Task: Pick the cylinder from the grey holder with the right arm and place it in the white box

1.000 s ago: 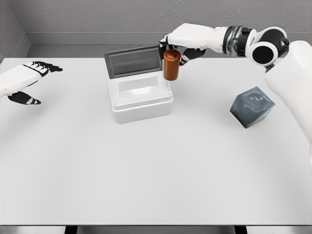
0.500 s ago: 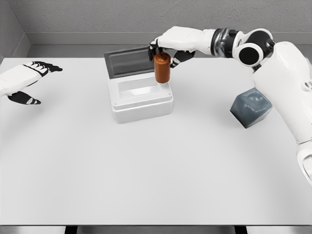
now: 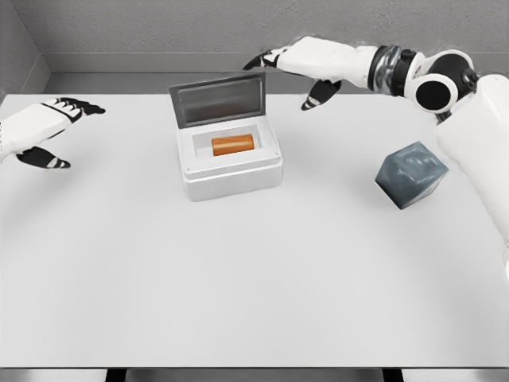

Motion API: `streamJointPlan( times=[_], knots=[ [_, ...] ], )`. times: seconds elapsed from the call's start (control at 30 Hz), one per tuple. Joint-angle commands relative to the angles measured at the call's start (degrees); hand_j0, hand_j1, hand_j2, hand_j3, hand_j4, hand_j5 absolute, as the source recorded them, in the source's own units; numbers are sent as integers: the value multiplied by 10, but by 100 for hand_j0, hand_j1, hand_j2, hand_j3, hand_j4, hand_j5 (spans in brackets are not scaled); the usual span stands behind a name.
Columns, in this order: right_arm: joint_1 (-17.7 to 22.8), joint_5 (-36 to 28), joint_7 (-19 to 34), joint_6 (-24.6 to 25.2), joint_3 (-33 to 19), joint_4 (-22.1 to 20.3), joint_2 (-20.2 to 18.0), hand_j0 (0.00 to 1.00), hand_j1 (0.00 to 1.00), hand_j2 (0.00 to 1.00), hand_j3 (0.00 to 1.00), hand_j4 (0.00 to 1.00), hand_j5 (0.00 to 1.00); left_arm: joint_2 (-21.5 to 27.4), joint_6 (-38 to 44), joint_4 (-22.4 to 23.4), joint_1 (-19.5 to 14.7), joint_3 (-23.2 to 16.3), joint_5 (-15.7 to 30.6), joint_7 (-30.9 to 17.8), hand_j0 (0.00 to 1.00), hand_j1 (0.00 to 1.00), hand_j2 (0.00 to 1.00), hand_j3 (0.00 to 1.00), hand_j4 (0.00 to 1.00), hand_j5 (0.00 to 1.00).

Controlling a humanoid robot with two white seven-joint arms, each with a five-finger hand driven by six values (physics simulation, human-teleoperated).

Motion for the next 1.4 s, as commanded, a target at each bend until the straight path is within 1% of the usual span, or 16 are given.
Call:
streamJointPlan(
  times=[0.0,0.07,0.1,0.17,0.23,0.27,0.33,0.37,0.4,0.43,0.5,0.57,0.7,0.8,1.07,1.37],
  knots=[
    [9,-9,0,-27,-70,-76,-74,100,100,100,100,100,100,-31,0,16,-10,4,1,-7,100,100,100,100,100,100],
    [35,-58,0,-51,-77,-99,-132,100,100,100,100,100,100,-47,0,49,-43,4,3,-17,100,100,100,100,100,100],
    [46,-73,0,-55,-78,-104,-151,100,100,100,100,100,100,-54,0,66,-57,4,5,-18,100,100,100,100,100,100],
    [72,-80,0,-55,-78,-132,-175,100,100,100,100,100,100,-81,0,107,-83,3,1,-20,100,100,100,100,100,100],
    [108,-81,0,-55,-79,-170,-199,100,100,100,100,100,100,-104,0,115,-103,-2,-6,-22,100,100,100,100,100,100],
    [128,-85,0,-55,-97,-177,-210,100,100,100,100,100,100,-126,0,140,-126,-5,-19,-24,100,100,100,100,100,100],
    [162,-98,0,-55,-121,-177,-225,100,100,100,100,100,100,-156,0,171,-142,-6,-30,-29,100,100,100,100,100,100],
    [163,-104,0,-55,-122,-177,-230,100,100,100,100,100,100,-165,0,178,-143,-6,-31,-30,100,100,100,100,100,100],
    [164,-106,0,-55,-121,-177,-230,100,100,100,100,100,100,-175,0,180,-150,-22,-40,-30,100,100,100,100,100,100],
    [164,-106,0,-55,-122,-176,-239,100,100,100,100,100,100,-183,0,187,-159,-36,-41,-30,100,100,100,100,100,100],
    [165,-106,0,-55,-122,-176,-273,100,100,100,100,100,100,-190,0,187,-165,-54,-40,-29,100,100,100,100,100,100],
    [171,-106,0,-55,-129,-176,-275,100,100,100,100,100,100,-198,0,187,-175,-68,-37,-29,100,100,100,100,100,100],
    [176,-107,0,-55,-139,-176,-273,100,100,100,100,100,100,-205,0,186,-174,-69,-37,-33,100,100,100,100,100,100],
    [185,-106,0,-55,-138,-177,-271,100,100,100,100,100,100,-202,0,173,-171,-76,-37,-33,100,100,100,100,100,100],
    [185,-106,0,-55,-134,-184,-266,100,100,100,100,100,100,-182,0,123,-161,-77,-34,-32,100,100,100,100,100,100],
    [192,-106,0,-55,-134,-186,-267,100,100,100,100,100,100,-155,0,103,-156,-89,-25,-31,100,100,100,100,100,100]
  ],
)
